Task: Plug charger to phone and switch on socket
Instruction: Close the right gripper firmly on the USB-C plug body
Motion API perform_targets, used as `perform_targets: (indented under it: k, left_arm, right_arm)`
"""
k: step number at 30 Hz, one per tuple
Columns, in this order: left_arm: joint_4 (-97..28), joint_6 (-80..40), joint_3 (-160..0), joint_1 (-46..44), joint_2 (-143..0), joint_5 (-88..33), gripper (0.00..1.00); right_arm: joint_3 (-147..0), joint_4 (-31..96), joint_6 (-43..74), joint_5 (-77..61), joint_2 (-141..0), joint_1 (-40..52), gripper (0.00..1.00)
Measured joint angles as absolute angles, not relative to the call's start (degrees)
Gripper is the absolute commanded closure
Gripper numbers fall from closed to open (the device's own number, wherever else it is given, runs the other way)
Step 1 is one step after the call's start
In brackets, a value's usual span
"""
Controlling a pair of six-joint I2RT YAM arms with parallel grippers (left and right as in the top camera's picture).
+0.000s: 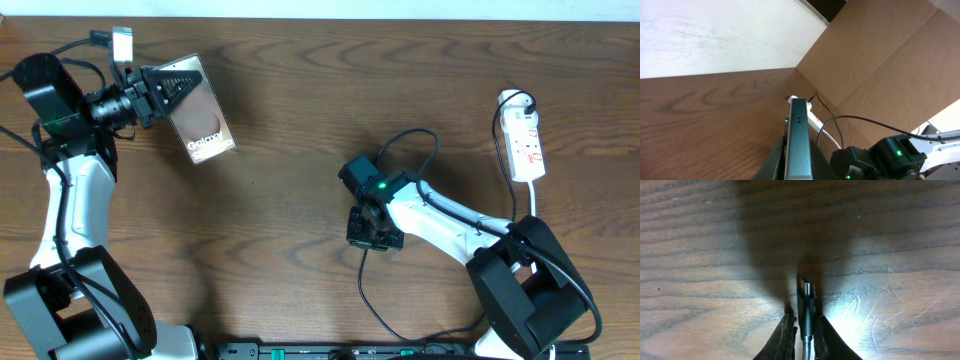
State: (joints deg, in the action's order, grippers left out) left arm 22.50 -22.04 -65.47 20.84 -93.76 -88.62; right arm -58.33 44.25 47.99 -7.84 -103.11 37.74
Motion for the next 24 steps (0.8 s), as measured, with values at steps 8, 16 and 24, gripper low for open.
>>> perform_targets:
  k: [8, 16, 24]
  left_arm:
    - [22.5, -22.0, -65.5, 20.8, -93.8, -88.6, 0.93]
    - [22.5, -22.0, -65.5, 20.8, -93.8, -88.6, 0.92]
    - [22.5, -22.0, -65.5, 20.8, -93.8, -88.6, 0.92]
  right_arm:
    - [-58.3, 44.3, 48.0, -8.1, -103.1, 37.7, 0.83]
    - [-58.3, 44.5, 48.0, -8.0, -103.1, 37.7, 0.95]
    - [-58.3, 44.7, 48.2, -7.9, -103.1, 37.7, 0.99]
